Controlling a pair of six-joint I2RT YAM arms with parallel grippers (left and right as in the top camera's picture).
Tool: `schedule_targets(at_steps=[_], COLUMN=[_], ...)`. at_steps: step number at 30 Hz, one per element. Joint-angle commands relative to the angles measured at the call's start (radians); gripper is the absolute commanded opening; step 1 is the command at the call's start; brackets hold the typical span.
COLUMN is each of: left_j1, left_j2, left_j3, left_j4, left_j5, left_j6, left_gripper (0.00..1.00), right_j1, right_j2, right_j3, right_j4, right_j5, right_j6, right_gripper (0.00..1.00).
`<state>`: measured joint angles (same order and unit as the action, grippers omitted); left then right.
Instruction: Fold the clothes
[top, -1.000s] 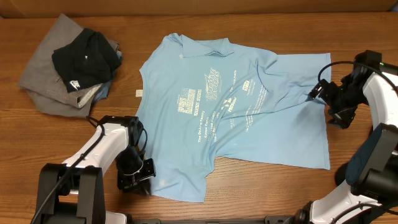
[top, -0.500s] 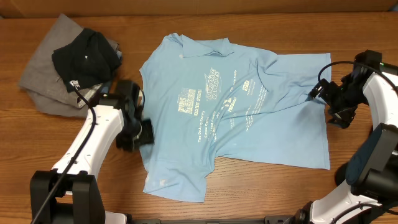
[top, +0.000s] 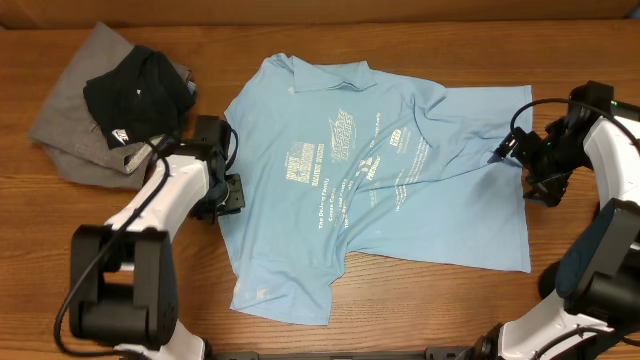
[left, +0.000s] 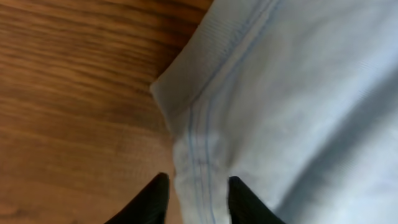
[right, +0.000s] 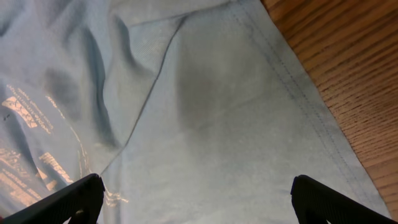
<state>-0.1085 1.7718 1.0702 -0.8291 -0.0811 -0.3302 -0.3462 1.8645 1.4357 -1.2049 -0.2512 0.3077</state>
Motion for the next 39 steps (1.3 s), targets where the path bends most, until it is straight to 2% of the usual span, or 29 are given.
schedule_targets(at_steps=[1,3,9,12,15,19,21,22,23,24,27,29,31,35,37,39], left_j1=[0.01,0.013,0.097,0.19,0.28,0.342,0.345,0.341,0.336,0.33,0.311,0.303,0.293,0.279,0.273,0.269], left_j2=[0.063,0.09,0.1,0.097,0.096,0.096,0.094,0.091,0.09,0.088,0.084,0.08,0.079,0.079,0.079,0.079], left_j3=[-0.006,-0.006,0.001,0.026,0.061,0.111,0.135,0.146,0.156,0.165,0.186,0.188,0.188,0.188,0.188,0.188], left_j4=[0.006,-0.005,-0.105,-0.14,-0.148,-0.147,-0.142,-0.142,-0.142,-0.143,-0.142,-0.139,-0.137,-0.134,-0.134,-0.135], left_j5=[-0.029,-0.052,-0.264,-0.291,-0.235,-0.125,-0.066,-0.037,-0.013,0.016,0.124,0.182,0.241,0.313,0.322,0.323], left_j6=[0.021,0.024,-0.06,-0.06,-0.044,0.021,0.082,0.111,0.135,0.161,0.238,0.269,0.301,0.344,0.351,0.351], left_gripper=[0.17,0.04,0.04,0.04,0.04,0.04,0.04,0.04,0.06,0.09,0.19,0.24,0.28,0.32,0.32,0.33], right_j1=[-0.003,-0.003,-0.003,-0.003,-0.003,-0.019,-0.037,-0.047,-0.061,-0.075,-0.128,-0.163,-0.192,-0.2,-0.188,-0.186], right_j2=[-0.068,-0.08,-0.082,-0.082,-0.082,-0.082,-0.082,-0.082,-0.082,-0.082,-0.082,-0.082,-0.082,-0.082,-0.082,-0.082], right_j3=[0.019,0.019,0.018,0.003,-0.041,-0.139,-0.2,-0.224,-0.255,-0.277,-0.362,-0.415,-0.468,-0.55,-0.56,-0.547], right_j4=[0.0,0.007,0.019,-0.002,-0.003,0.034,0.069,0.084,0.097,0.105,0.15,0.183,0.23,0.335,0.348,0.33], right_j5=[-0.012,-0.01,0.015,0.038,0.153,0.184,0.183,0.186,0.188,0.187,0.187,0.182,0.137,-0.012,-0.034,-0.012], right_j6=[-0.024,-0.024,-0.02,-0.019,0.061,0.086,0.097,0.11,0.133,0.148,0.189,0.196,0.191,0.114,0.1,0.101], right_gripper=[1.0,1.0,1.0,1.0,1.0,1.0,0.95,0.89,0.83,0.81,0.83,0.8,0.72,0.64,0.47,0.15])
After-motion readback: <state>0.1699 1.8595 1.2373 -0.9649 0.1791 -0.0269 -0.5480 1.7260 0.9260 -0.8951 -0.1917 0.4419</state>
